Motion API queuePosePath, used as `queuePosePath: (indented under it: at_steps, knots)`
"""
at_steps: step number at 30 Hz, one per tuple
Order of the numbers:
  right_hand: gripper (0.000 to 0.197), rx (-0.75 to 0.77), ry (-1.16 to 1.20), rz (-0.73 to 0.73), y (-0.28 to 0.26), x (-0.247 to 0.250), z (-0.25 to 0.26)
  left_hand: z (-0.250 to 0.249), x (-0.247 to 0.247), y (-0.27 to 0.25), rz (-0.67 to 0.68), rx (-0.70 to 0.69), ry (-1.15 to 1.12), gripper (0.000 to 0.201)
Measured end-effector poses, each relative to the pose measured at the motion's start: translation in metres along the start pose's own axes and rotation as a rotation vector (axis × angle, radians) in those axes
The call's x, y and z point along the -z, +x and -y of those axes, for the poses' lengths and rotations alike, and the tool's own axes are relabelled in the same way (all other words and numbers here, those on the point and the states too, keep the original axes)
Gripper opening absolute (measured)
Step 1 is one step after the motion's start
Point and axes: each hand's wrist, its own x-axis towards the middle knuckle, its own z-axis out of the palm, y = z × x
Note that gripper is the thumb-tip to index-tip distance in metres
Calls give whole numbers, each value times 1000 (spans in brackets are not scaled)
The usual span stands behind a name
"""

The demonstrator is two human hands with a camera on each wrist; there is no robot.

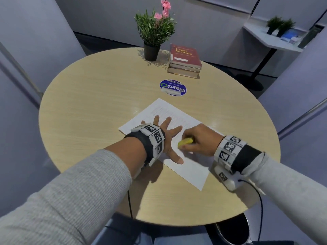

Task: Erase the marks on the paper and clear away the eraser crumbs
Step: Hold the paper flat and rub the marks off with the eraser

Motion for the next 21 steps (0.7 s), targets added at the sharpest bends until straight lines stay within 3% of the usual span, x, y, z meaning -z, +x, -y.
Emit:
queuePosePath:
  at_steps: [4,8,13,18,21]
  knots:
    - [24,-78,-5,-113,10,10,-21,0,-2,0,-14,-1,1,136]
    - [27,77,10,40,-8,-8,11,0,-1,1,-9,1,4,137]
    - [21,-57,8,-84,4,13,-24,0,-2,-2,-2,0,2,135]
    - [24,97,-13,66,-10,-4,9,-1,2,-2,12,-5,1,133]
    - [24,-41,-36,-53,10,15,-14,1,-2,-1,-12,-17,-9,135]
